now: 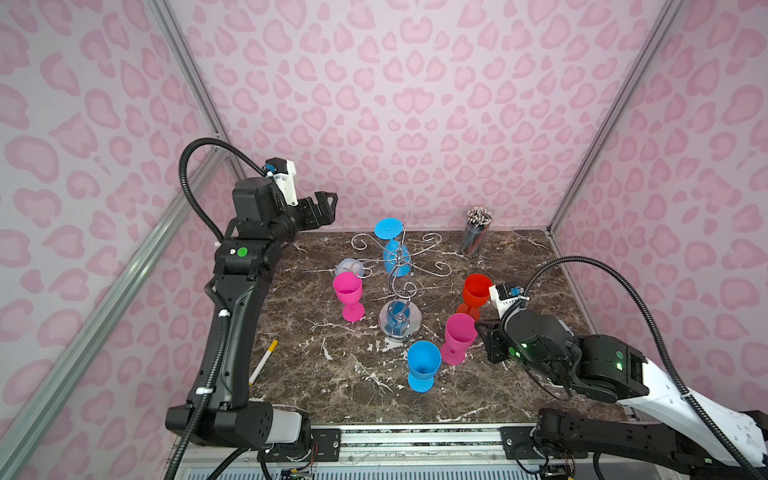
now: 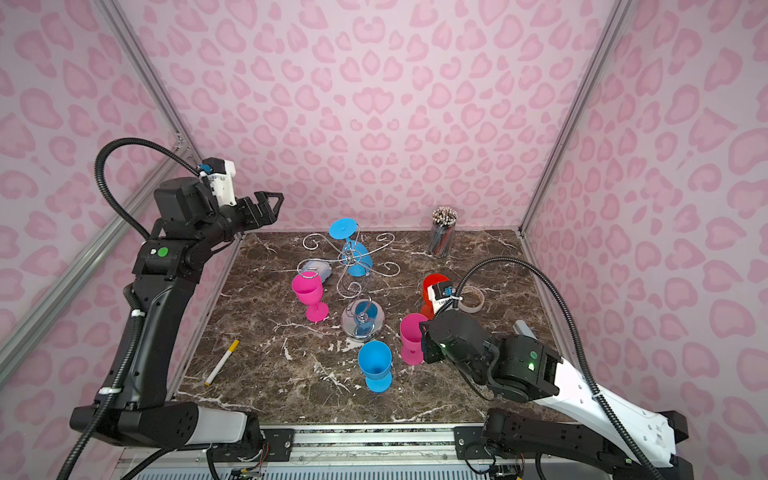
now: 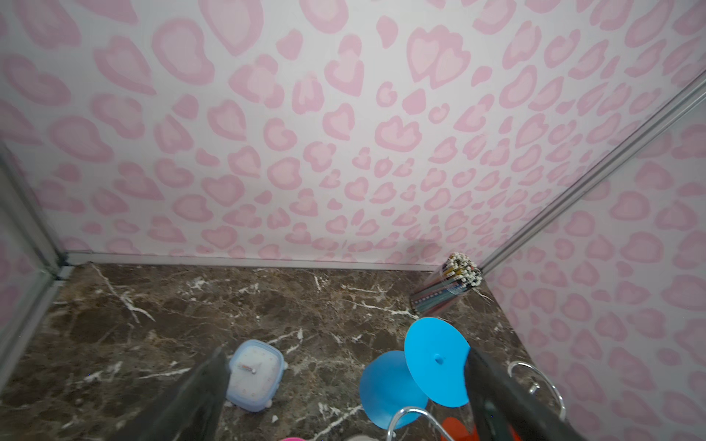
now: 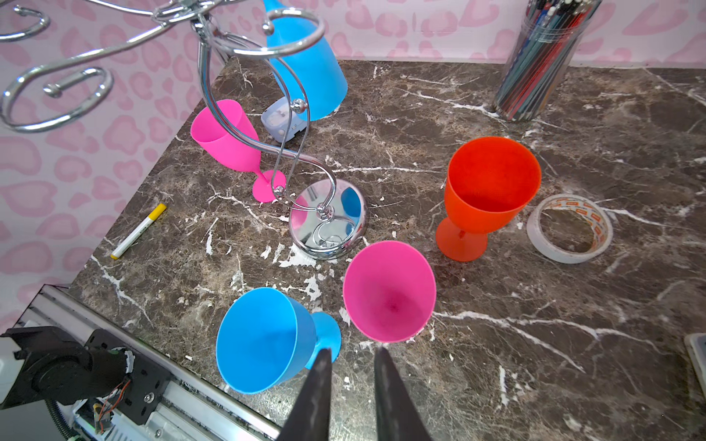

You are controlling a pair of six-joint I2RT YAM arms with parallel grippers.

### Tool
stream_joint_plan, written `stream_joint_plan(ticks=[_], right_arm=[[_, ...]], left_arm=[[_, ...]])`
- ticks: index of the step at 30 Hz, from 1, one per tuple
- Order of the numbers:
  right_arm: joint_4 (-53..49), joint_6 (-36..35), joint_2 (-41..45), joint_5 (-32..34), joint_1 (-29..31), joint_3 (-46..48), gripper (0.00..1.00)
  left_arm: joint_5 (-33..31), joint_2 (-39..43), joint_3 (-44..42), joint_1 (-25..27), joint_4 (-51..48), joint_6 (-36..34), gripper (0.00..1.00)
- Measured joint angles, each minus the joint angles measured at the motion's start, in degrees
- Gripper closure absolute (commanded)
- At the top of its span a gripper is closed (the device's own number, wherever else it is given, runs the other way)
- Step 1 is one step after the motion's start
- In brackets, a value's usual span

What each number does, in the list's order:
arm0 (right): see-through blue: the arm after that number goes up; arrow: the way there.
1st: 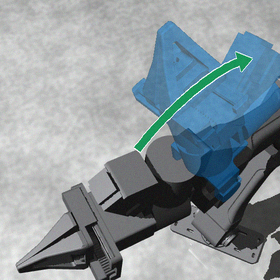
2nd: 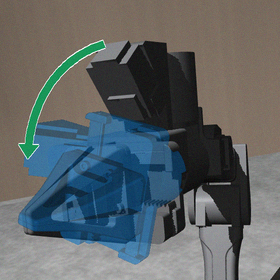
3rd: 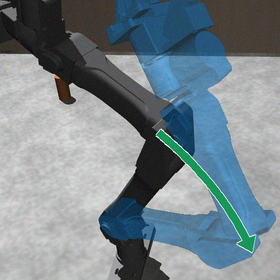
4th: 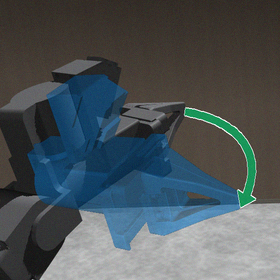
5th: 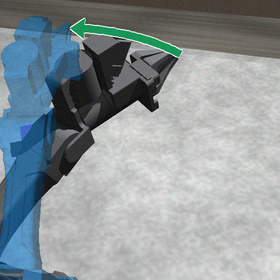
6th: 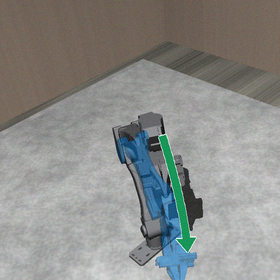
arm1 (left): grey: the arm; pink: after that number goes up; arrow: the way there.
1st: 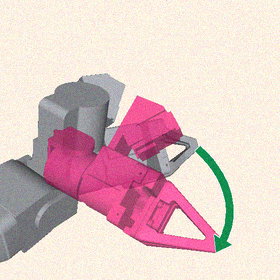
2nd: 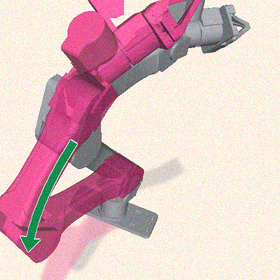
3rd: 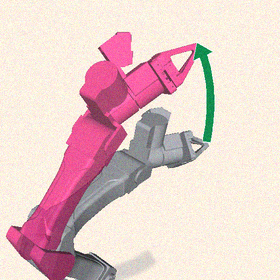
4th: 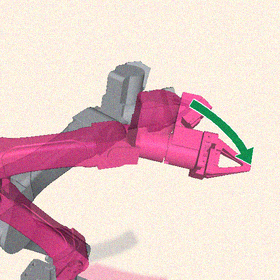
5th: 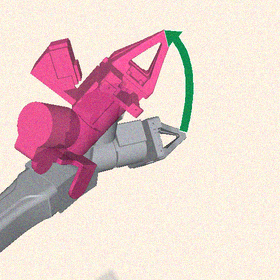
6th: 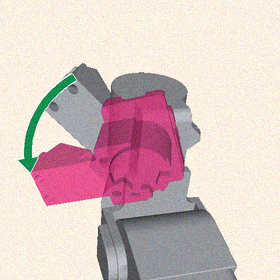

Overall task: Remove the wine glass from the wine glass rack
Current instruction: 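Reach the left gripper up to the blue glass hanging on the rack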

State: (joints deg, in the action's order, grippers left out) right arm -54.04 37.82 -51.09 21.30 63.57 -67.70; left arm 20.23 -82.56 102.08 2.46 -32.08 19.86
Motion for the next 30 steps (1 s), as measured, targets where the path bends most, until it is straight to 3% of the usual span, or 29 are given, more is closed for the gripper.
stream_joint_plan(ticks=[4, 11, 19, 30], right_arm=[[0.55, -0.15, 0.20, -0.59, -0.20, 0.59, 0.77], [1.03, 0.44, 0.33, -1.40, -0.20, 1.97, 0.78], [2.19, 1.05, -1.62, -2.27, -0.22, 2.36, 0.78], [1.95, 1.14, -3.52, -3.61, -0.20, 2.34, 0.78]], left_arm=[[10.38, -4.90, -0.04, -3.08, 1.16, 5.44, 0.00], [22.27, -10.08, -1.14, -2.75, 3.26, 10.12, 0.10], [27.58, -13.18, -4.15, 1.05, 3.87, 11.15, 0.20], [29.97, -14.84, -6.05, 3.72, 4.33, 11.87, 0.32]])
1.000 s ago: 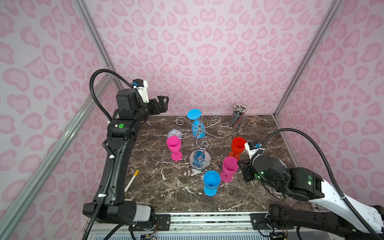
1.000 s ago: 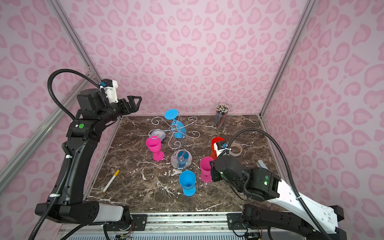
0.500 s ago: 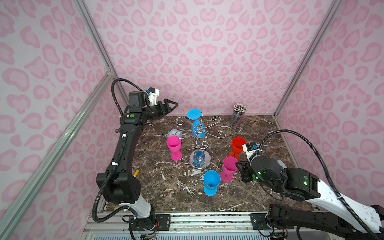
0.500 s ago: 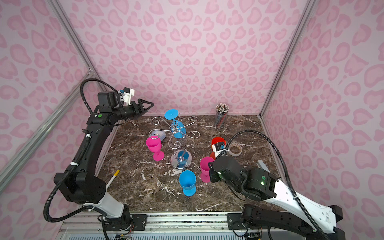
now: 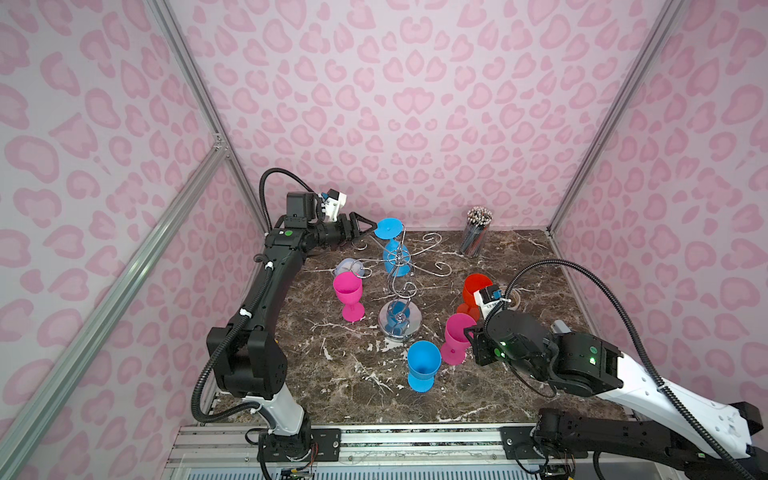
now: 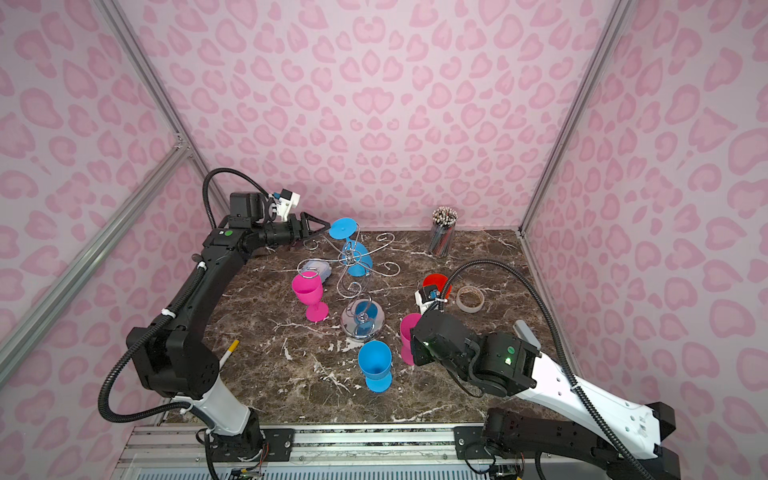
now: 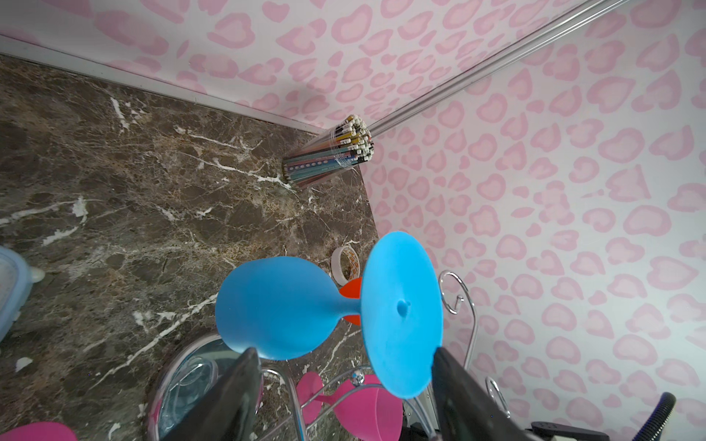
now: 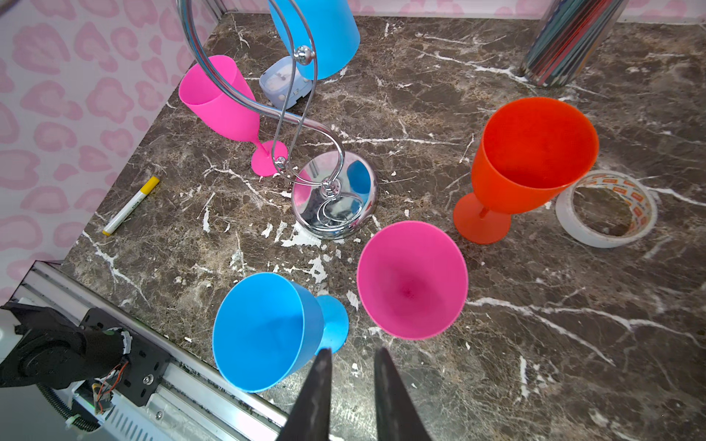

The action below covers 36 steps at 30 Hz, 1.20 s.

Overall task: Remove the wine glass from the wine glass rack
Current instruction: 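Reach the left gripper up to the blue glass hanging on the rack, then close the left gripper on the hanging blue glass base rim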

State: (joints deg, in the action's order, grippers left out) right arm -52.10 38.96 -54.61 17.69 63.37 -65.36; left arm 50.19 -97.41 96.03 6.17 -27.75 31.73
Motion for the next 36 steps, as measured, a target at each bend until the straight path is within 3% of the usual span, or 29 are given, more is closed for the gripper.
stream_joint_plan(ticks=[8, 24, 36], right_arm=[[0.07, 0.57, -0.46, -1.05, -0.02, 0.02, 0.79], [0.20, 1.14, -0.68, -1.44, 0.00, 0.13, 0.79], [0.42, 1.11, -0.81, -1.66, 0.00, 0.24, 0.80]], left_arm=[[1.64, -1.57, -0.07, 0.44, 2.58, 2.80, 0.40], [3.32, -2.10, 0.11, 0.52, 5.38, 5.29, 0.39], [1.75, 0.55, 2.03, -2.16, 5.42, 5.31, 0.36]])
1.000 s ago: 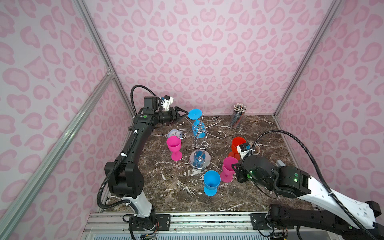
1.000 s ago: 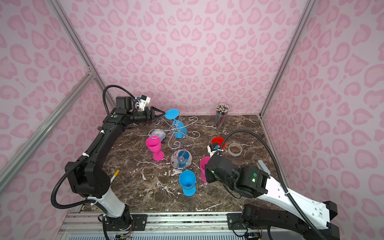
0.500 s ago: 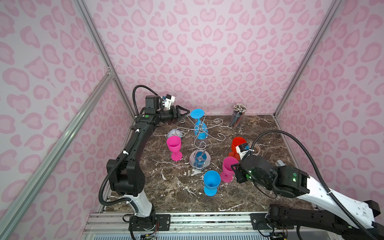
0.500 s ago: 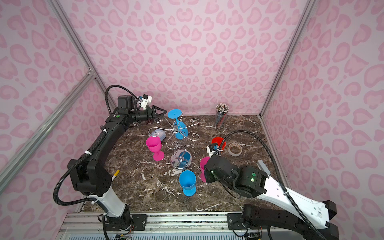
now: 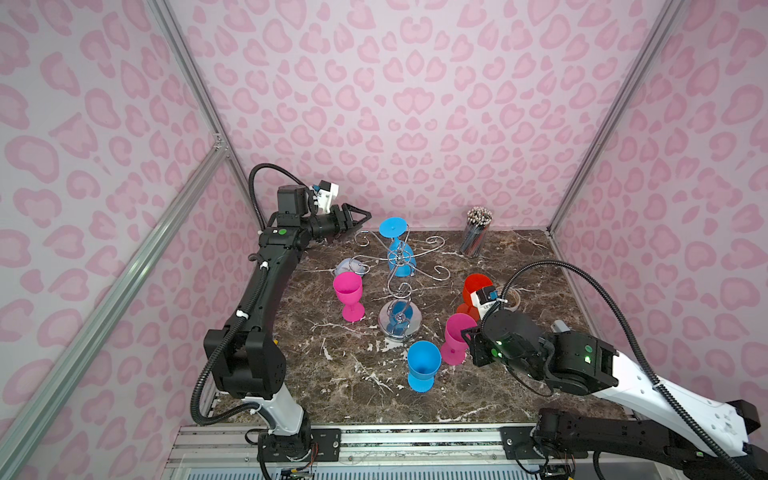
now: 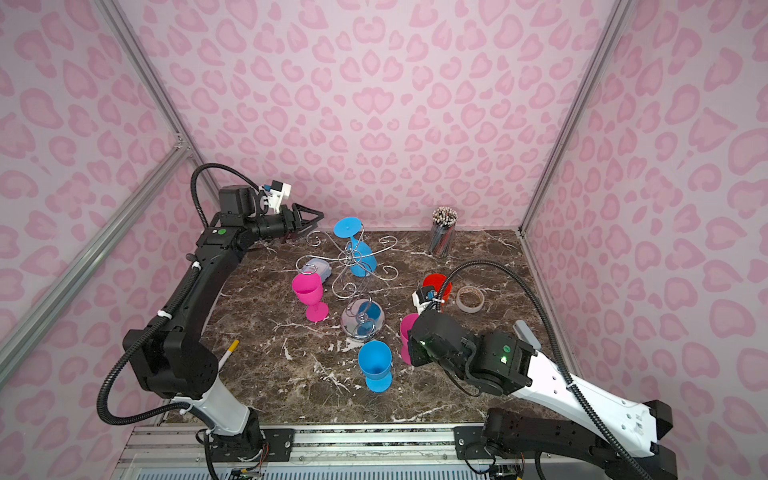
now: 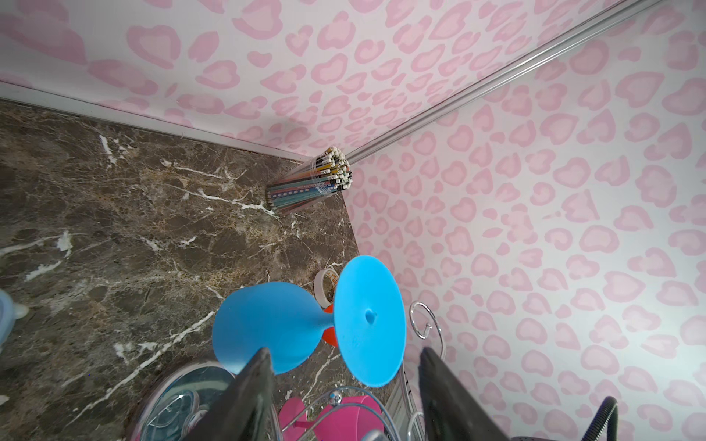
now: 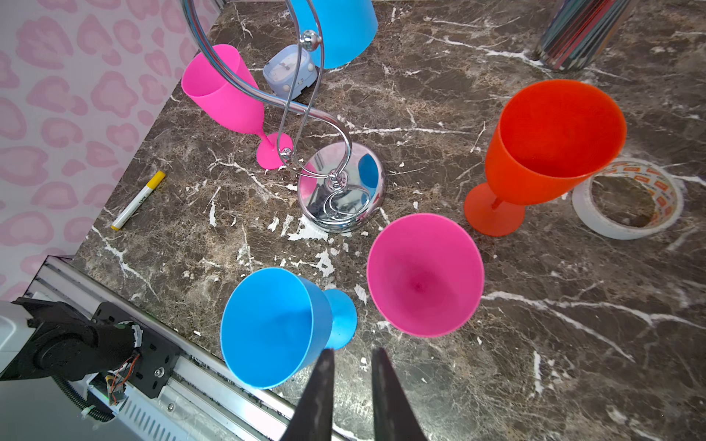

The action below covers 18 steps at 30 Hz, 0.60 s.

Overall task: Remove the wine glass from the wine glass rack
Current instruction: 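Close the left gripper on the hanging blue glass base rim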

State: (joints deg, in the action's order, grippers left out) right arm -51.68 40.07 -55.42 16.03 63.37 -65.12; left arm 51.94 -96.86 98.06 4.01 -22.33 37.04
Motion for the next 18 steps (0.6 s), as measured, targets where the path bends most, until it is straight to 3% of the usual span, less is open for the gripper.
stream_joint_plan(ticks=[8, 18], right_arm=[[-0.04, 0.00, 0.09, 0.00, 0.00, 0.20, 0.80], [0.87, -0.17, -1.75, -1.46, 0.00, -0.13, 0.83]], left_arm=[[0.59, -5.42, 6.12, -0.04, 1.16, 0.46, 0.36], [3.17, -9.29, 6.82, 3.58, 1.38, 1.11, 0.40]])
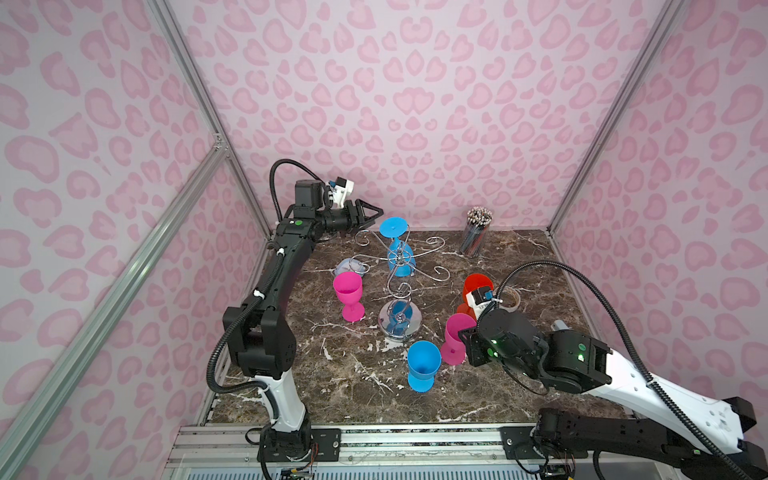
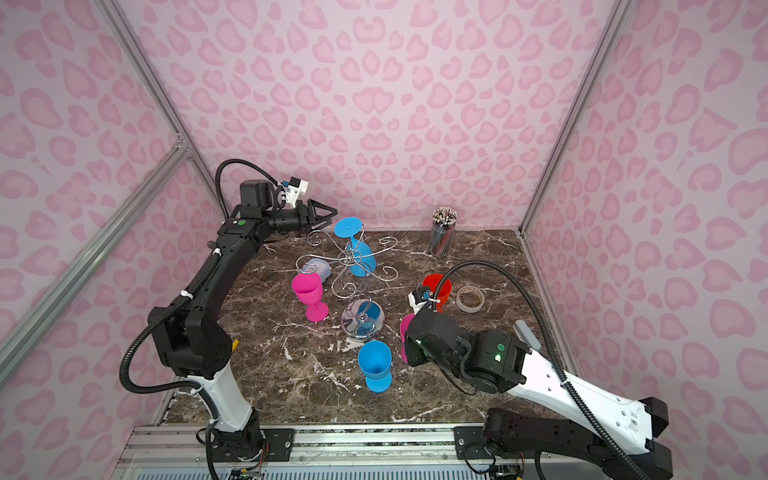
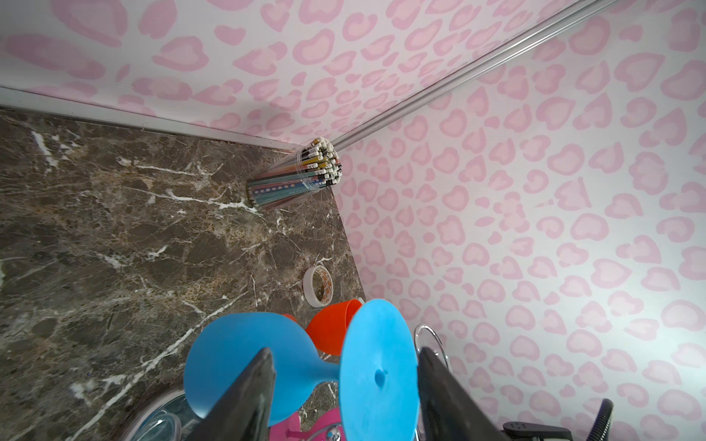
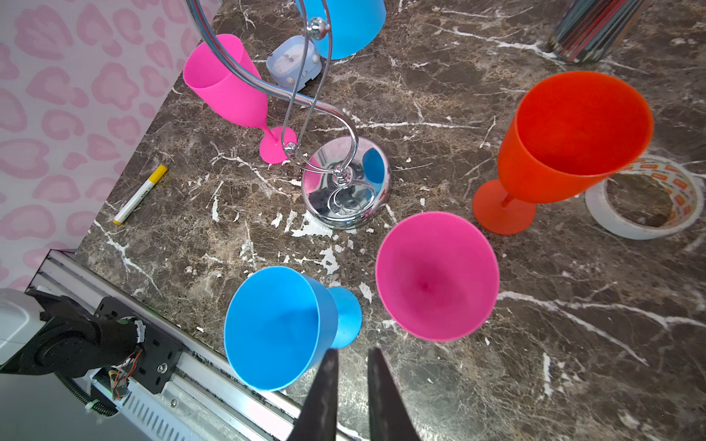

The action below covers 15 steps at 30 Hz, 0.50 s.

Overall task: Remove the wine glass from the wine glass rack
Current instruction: 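Close the left gripper on the hanging blue glass base rim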

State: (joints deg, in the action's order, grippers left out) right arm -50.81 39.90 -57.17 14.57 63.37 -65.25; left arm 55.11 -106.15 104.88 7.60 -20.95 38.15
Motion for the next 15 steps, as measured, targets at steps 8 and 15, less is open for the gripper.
stream_joint_plan(ticks=[8, 15], right_arm=[[0.20, -0.02, -0.46, -1.29, 0.00, -0.11, 0.87], [0.31, 0.00, -0.11, -1.31, 0.00, -0.09, 0.87]], left_arm=[[0.20, -0.13, -0.98, 0.83, 0.26, 0.85, 0.46], [0.63, -0.13, -1.90, 1.07, 0.44, 1.25, 0.57]])
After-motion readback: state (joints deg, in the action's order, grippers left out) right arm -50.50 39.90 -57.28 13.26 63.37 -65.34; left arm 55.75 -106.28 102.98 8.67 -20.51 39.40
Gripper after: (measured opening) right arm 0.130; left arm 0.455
